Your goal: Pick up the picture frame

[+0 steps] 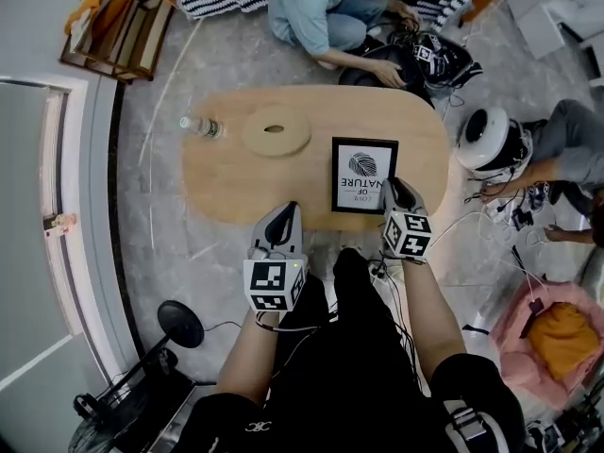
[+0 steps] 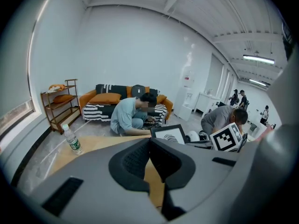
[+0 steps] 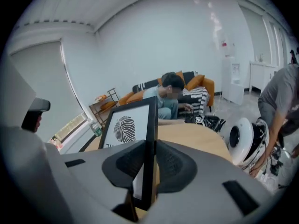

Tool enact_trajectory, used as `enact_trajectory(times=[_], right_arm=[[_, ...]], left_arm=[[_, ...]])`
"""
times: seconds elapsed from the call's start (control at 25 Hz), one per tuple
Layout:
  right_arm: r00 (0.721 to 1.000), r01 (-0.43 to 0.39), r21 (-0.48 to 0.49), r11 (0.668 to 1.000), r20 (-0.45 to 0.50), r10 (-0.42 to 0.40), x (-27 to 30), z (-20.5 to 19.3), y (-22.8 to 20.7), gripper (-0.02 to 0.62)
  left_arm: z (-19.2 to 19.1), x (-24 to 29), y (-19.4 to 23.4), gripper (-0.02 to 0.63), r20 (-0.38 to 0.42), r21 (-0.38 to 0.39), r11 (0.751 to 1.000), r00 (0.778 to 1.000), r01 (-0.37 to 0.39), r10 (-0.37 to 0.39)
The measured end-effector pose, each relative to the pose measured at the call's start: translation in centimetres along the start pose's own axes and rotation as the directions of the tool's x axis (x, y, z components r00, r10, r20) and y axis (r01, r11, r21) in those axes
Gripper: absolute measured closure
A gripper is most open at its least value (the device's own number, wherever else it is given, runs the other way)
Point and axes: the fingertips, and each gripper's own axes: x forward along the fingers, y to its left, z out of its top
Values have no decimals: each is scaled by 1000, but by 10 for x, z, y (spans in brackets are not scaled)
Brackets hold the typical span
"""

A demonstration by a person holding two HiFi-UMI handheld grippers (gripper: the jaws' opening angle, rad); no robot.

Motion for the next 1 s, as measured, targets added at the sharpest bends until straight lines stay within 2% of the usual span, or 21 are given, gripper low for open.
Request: enact_trajectory(times=[0.16, 0.36, 0.6, 0.76, 1.0], right_arm=[[989, 17, -50, 999, 148, -10, -58, 69, 23, 508], [947, 47, -79, 996, 321, -19, -141, 139, 60, 509], [864, 73, -122, 990, 504, -1, -233, 204, 113, 509], [793, 98, -170, 980, 608, 27, -285, 244, 144, 509], [719, 118, -204, 972, 693, 58, -357, 268, 191, 511]], left_arm=[[36, -32, -5, 586, 69, 4, 1000, 998, 11, -11], [72, -96, -8, 586, 149, 9, 1000, 989, 3, -4], [116, -173, -6, 586, 275, 19, 1000, 961, -14, 8], [151, -216, -10, 586, 368, 43, 999, 930, -28, 11], [176, -277, -18, 586, 442, 67, 998, 897, -23, -9]])
